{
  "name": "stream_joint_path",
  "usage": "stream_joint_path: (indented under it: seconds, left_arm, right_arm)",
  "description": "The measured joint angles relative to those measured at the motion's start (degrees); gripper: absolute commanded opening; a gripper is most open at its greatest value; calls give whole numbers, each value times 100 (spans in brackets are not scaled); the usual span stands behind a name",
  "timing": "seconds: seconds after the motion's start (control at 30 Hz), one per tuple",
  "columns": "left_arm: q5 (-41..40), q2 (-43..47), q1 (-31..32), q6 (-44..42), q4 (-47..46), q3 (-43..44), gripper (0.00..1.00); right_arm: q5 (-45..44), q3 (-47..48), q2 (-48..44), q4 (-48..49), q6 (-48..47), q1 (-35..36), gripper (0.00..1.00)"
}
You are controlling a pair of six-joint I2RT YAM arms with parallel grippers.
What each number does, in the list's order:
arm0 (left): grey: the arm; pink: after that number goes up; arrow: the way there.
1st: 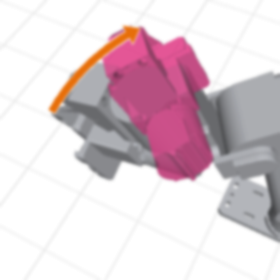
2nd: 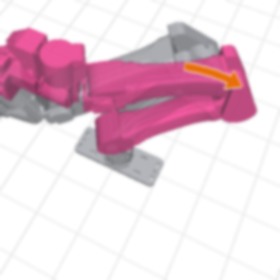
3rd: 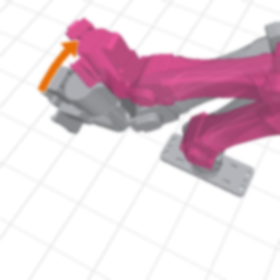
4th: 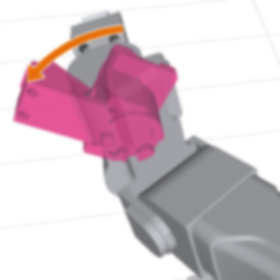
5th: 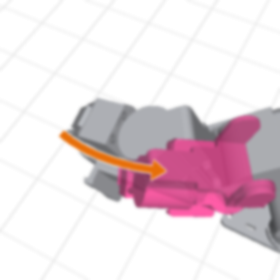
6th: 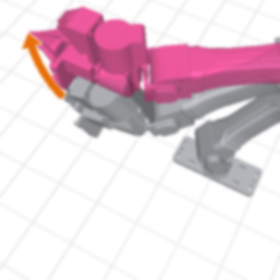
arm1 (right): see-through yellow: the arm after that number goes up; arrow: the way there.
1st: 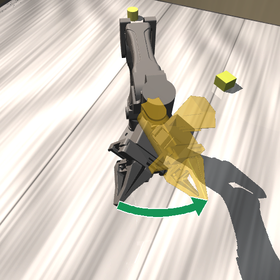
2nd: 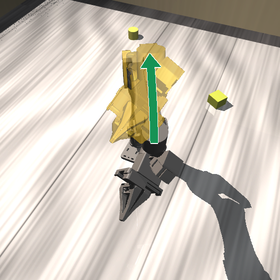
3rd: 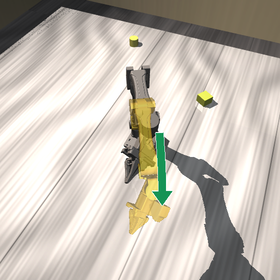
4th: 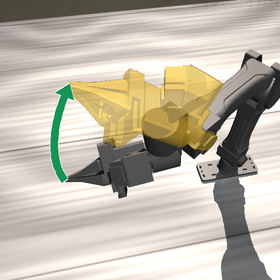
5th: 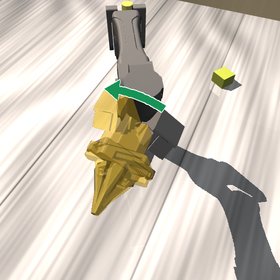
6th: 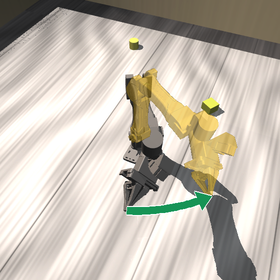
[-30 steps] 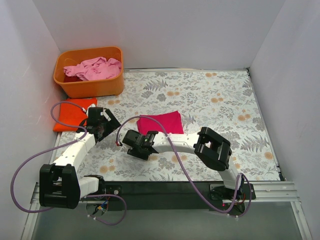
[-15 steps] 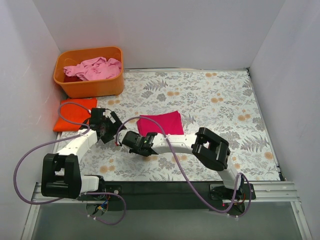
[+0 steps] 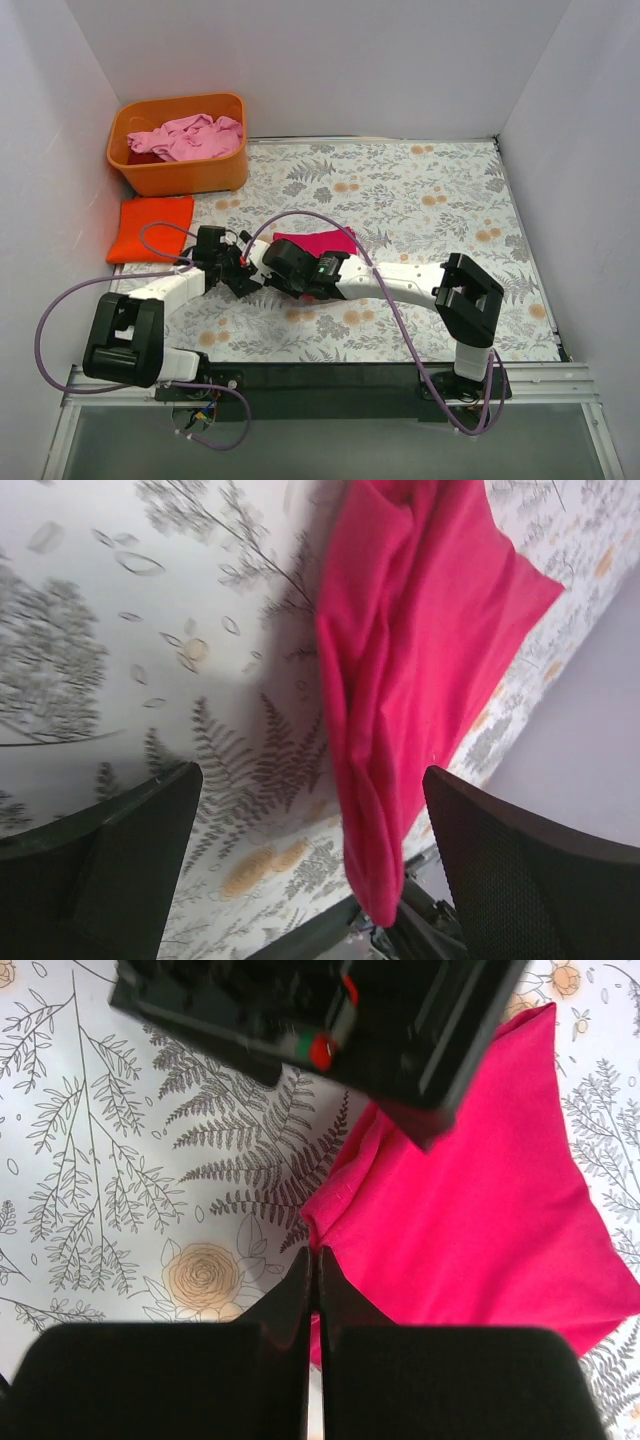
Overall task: Fold and stack the t-shirts
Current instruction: Fold the tshirt
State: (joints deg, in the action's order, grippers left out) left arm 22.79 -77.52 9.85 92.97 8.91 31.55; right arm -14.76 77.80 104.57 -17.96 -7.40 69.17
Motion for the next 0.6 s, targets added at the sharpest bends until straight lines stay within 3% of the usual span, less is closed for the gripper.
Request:
stream_joint_path:
  seconds: [0.37, 0.47, 0.5, 0.6]
  left_arm:
    - [-11, -697, 1038, 1032, -1266, 13, 84]
    - [-46, -1001, 1163, 1106, -1493, 175, 67]
    - [-87, -1071, 1196, 1115, -1528, 208, 55]
    - [-317, -1200, 1261, 1005, -1506, 227, 34]
  right_arm:
    - [393, -227, 2, 203, 164, -57, 1]
    - [472, -236, 2, 258, 195, -59, 1]
    - [494, -245, 2, 286, 214, -59, 1]
    - [566, -282, 2, 326, 267, -59, 1]
